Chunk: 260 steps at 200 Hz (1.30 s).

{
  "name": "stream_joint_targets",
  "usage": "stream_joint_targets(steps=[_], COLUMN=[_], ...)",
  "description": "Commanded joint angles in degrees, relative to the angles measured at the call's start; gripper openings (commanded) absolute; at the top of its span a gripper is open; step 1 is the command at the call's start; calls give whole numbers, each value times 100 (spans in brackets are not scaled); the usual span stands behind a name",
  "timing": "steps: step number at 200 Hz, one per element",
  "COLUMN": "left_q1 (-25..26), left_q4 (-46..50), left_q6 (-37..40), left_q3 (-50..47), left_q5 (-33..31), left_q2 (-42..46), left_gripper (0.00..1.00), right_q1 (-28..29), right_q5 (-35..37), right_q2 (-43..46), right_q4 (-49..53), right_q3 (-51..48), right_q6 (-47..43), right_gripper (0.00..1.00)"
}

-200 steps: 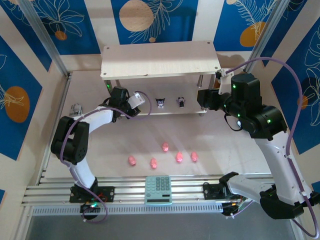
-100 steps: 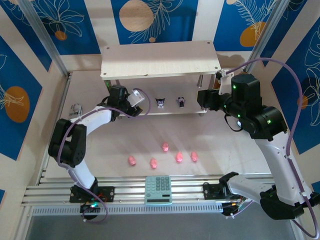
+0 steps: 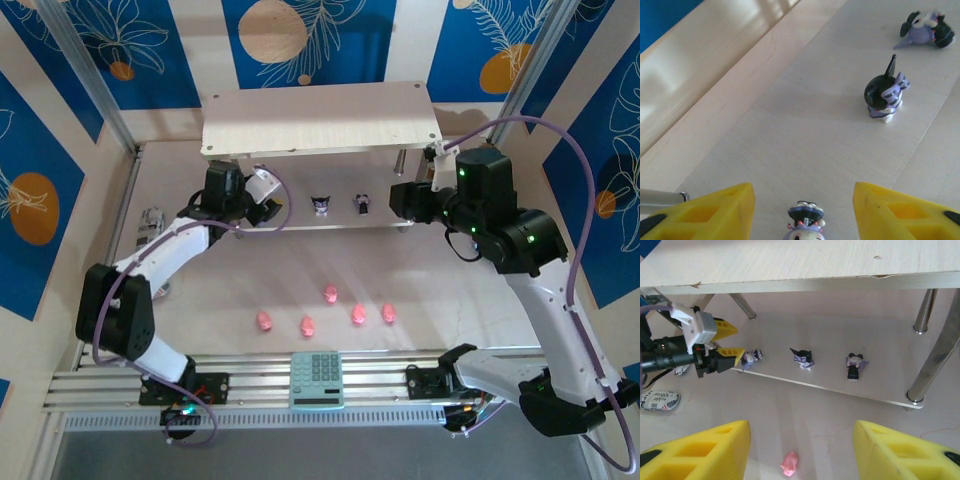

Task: Place and organize the plastic toys onto the shelf

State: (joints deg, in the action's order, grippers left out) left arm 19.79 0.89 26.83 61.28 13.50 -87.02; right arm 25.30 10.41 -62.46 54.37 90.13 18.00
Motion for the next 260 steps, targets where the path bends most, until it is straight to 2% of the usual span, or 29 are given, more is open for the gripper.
stream_joint_targets(steps=[1,15,34,64,84,101,129,163,179,260], left_q1=[125,269,548,608,344,-110,-826,-1984,-2392,-2735], left_q4=[91,374,878,1883,2778,3324,3575,3260,2960,3286], left_q6=[-401,-606,-1063,-2241,-2757,-3153,-3645,-4280,-4515,-4037], left_q3=[-224,-281,-358,-314,17,238,145,-212,-374,-127], left_q5=[98,-47,-555,-1769,-2014,-1658,-1062,767,1423,1574], left_q2=[466,781,1369,2539,2964,3136,3320,3276,3244,3197], left_gripper=[53,50,47,47,48,48,50,53,52,53], right_q1=[99,237,641,1982,2599,2670,2594,2665,2718,2601], right_q5=[-297,-456,-542,-95,256,347,93,72,168,863], right_q2=[-77,-115,-192,-410,-822,-1279,-1992,-3068,-3460,-5219], right_q4=[152,186,194,-316,-808,-1309,-2096,-2499,-2808,-3991], right_q3=[-115,-205,-413,-1124,-1372,-1350,-1168,-652,-535,273], right_q6=[-190,-313,-576,-1465,-2170,-2723,-3370,-4058,-4317,-5049], right_gripper=[57,57,57,56,54,50,52,59,60,60])
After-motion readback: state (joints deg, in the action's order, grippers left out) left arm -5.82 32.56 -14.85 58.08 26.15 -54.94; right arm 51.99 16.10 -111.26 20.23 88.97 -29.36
